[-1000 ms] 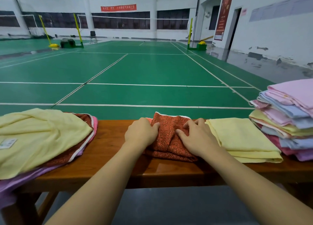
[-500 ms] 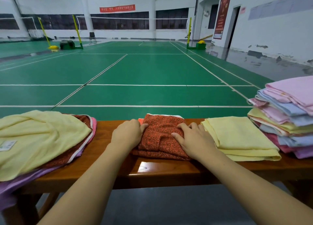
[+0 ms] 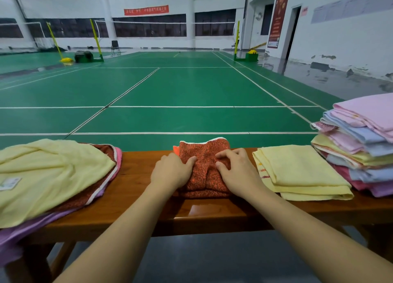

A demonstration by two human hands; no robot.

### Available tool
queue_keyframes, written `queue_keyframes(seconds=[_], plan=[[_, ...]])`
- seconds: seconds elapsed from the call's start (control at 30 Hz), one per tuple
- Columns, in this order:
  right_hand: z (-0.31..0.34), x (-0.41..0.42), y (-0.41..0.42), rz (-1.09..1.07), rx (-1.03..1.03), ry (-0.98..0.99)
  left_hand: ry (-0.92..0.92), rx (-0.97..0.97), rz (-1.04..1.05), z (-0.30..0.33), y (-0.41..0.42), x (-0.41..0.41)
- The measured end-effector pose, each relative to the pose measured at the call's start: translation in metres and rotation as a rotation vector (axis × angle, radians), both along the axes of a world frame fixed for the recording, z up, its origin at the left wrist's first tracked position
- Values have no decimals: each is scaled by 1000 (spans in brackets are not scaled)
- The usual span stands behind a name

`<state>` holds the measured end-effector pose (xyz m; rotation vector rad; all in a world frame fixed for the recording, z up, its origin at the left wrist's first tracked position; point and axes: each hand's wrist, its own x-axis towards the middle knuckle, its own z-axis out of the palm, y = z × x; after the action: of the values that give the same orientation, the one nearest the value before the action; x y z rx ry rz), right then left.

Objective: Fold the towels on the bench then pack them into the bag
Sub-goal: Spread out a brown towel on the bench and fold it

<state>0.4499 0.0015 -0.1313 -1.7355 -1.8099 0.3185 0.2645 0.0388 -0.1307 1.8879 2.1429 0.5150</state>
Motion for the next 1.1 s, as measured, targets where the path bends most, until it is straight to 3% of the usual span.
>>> queue_keyframes(seconds=[0.23, 0.43, 0.6, 0.8, 0.93, 1.1], plan=[[-2, 10, -3, 51, 77, 25, 104, 74, -29, 1, -17, 27], [2, 29, -1, 45, 112, 30, -162, 258, -160, -1, -15, 43], [29, 68, -1, 44, 164, 117, -428, 252, -215, 19, -15, 63], [48, 146, -14, -51, 164, 152, -511, 241, -349, 38, -17, 135], [43, 196, -18, -215, 114, 23, -458, 142, -382, 35, -10, 194], [30, 212, -22, -324, -74, -444, -107, 87, -270, 15, -16, 224]])
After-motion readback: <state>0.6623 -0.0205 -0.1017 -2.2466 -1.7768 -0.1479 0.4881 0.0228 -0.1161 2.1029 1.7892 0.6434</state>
